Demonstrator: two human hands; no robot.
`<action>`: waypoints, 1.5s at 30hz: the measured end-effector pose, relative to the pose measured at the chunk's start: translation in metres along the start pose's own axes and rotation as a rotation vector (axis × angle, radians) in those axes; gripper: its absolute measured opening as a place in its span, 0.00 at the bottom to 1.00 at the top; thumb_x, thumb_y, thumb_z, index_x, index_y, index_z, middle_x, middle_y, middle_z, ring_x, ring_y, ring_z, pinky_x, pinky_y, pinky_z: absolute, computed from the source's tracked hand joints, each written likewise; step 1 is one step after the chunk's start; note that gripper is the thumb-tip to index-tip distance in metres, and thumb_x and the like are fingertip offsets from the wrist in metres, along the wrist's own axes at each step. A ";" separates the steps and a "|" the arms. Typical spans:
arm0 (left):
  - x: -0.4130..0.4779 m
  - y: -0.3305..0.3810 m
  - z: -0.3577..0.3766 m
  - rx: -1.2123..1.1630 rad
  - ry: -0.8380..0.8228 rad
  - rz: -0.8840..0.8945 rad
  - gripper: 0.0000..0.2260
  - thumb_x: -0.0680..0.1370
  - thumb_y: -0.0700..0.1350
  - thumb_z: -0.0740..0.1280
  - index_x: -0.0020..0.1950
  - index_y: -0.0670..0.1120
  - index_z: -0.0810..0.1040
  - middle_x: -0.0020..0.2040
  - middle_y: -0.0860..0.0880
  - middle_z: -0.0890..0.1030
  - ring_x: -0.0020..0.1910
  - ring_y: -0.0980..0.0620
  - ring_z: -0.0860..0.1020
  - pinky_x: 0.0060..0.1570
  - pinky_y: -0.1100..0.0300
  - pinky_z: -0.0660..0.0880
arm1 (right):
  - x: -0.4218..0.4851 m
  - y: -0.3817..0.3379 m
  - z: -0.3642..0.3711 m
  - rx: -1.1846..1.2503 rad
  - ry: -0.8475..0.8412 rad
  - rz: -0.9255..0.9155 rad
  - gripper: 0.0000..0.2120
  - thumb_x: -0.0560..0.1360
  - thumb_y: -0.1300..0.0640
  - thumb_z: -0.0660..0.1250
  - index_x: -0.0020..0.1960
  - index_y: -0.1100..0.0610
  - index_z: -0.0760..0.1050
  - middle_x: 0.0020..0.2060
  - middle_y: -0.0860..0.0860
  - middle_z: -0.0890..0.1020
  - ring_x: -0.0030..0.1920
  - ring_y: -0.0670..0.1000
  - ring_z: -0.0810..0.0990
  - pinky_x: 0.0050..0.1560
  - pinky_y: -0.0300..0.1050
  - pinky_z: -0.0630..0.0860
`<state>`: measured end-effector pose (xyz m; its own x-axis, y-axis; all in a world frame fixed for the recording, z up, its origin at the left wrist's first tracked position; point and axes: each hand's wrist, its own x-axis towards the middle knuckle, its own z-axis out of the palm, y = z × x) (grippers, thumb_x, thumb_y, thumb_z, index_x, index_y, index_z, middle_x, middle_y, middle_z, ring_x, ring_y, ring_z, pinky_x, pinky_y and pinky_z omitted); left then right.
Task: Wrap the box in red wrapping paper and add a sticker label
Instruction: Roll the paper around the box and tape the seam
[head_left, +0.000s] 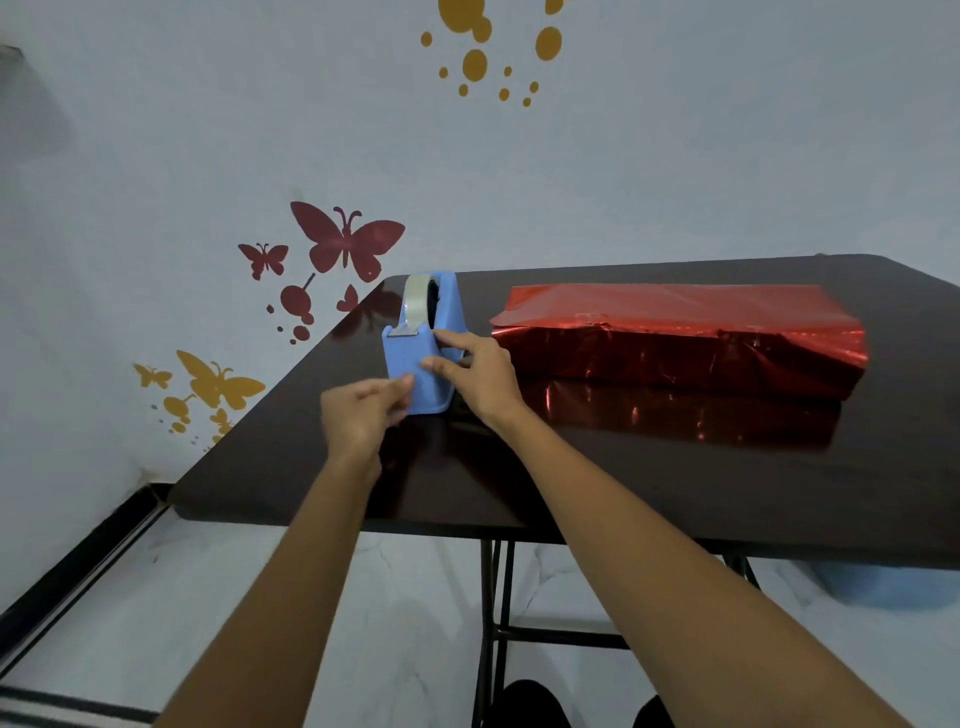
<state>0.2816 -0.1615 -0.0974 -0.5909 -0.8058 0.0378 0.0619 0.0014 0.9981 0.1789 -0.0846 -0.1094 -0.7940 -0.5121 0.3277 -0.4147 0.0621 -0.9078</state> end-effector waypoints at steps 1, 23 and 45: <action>-0.002 -0.002 -0.002 -0.022 -0.001 0.008 0.03 0.74 0.41 0.72 0.44 0.42 0.81 0.40 0.46 0.82 0.39 0.53 0.80 0.37 0.64 0.76 | 0.000 0.001 -0.003 0.040 -0.030 0.017 0.23 0.72 0.53 0.72 0.65 0.54 0.74 0.62 0.54 0.78 0.61 0.56 0.76 0.61 0.53 0.74; -0.071 -0.002 0.178 -0.046 -0.546 0.171 0.10 0.75 0.38 0.69 0.55 0.45 0.82 0.38 0.52 0.82 0.35 0.61 0.76 0.38 0.68 0.72 | -0.050 0.037 -0.239 -0.904 0.382 -0.191 0.15 0.77 0.52 0.63 0.62 0.53 0.77 0.62 0.49 0.78 0.67 0.51 0.72 0.72 0.55 0.50; -0.066 -0.006 0.202 -0.011 -0.382 0.153 0.16 0.68 0.39 0.76 0.47 0.43 0.71 0.34 0.52 0.81 0.34 0.59 0.78 0.42 0.64 0.73 | -0.049 0.046 -0.238 -0.850 0.435 -0.247 0.14 0.77 0.55 0.64 0.61 0.53 0.78 0.60 0.50 0.80 0.66 0.51 0.73 0.73 0.55 0.49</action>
<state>0.1580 0.0115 -0.0957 -0.8300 -0.5193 0.2034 0.1798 0.0961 0.9790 0.0928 0.1476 -0.1053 -0.6659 -0.2446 0.7048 -0.6369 0.6784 -0.3663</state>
